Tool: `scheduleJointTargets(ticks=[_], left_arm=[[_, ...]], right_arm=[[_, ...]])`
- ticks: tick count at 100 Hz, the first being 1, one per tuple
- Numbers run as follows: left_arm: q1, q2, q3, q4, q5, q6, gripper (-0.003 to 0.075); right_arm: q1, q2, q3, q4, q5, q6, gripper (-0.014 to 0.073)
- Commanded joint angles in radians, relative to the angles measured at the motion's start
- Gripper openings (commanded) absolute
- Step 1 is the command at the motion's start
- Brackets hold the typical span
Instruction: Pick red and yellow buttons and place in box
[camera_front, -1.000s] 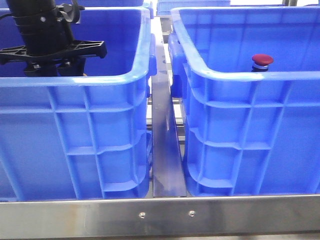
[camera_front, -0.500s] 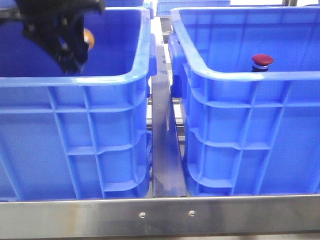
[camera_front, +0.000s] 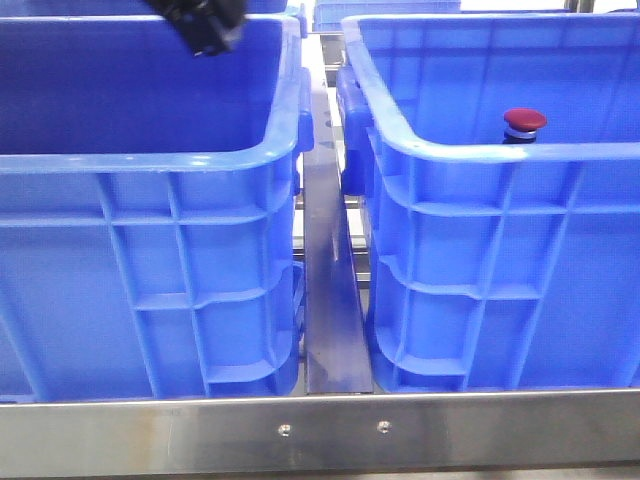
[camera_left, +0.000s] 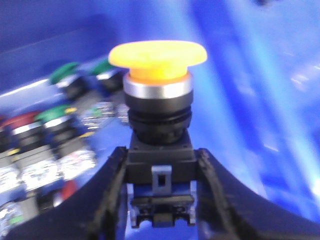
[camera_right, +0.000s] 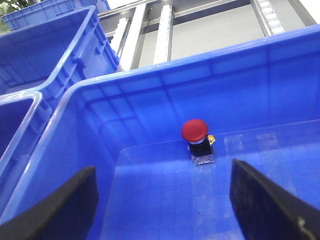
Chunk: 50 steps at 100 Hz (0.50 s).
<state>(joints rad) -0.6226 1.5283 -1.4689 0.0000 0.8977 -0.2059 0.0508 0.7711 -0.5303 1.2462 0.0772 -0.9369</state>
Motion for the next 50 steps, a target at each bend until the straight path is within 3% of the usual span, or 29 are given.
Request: scheduleJointTargets(ticks=[1,27,50], left_arm=[[-0.044,-0.046,-0.026,-0.027,-0.060,0.073,-0.0020],[-0.131,-0.046,-0.026,-0.178,-0.047,0.326,-0.0020],[-0.143,-0.046,-0.026,-0.180,-0.005,0.368,-0.0020]], right_arm=[[0.000,-0.009,-0.028,0.003,-0.015,-0.007,0.0568],[0.000,-0.004,-0.029,0.003,0.004,-0.007,0.0568],[0.000,0.044,-0.100,0.005,0.166,-0.003,0.0568]])
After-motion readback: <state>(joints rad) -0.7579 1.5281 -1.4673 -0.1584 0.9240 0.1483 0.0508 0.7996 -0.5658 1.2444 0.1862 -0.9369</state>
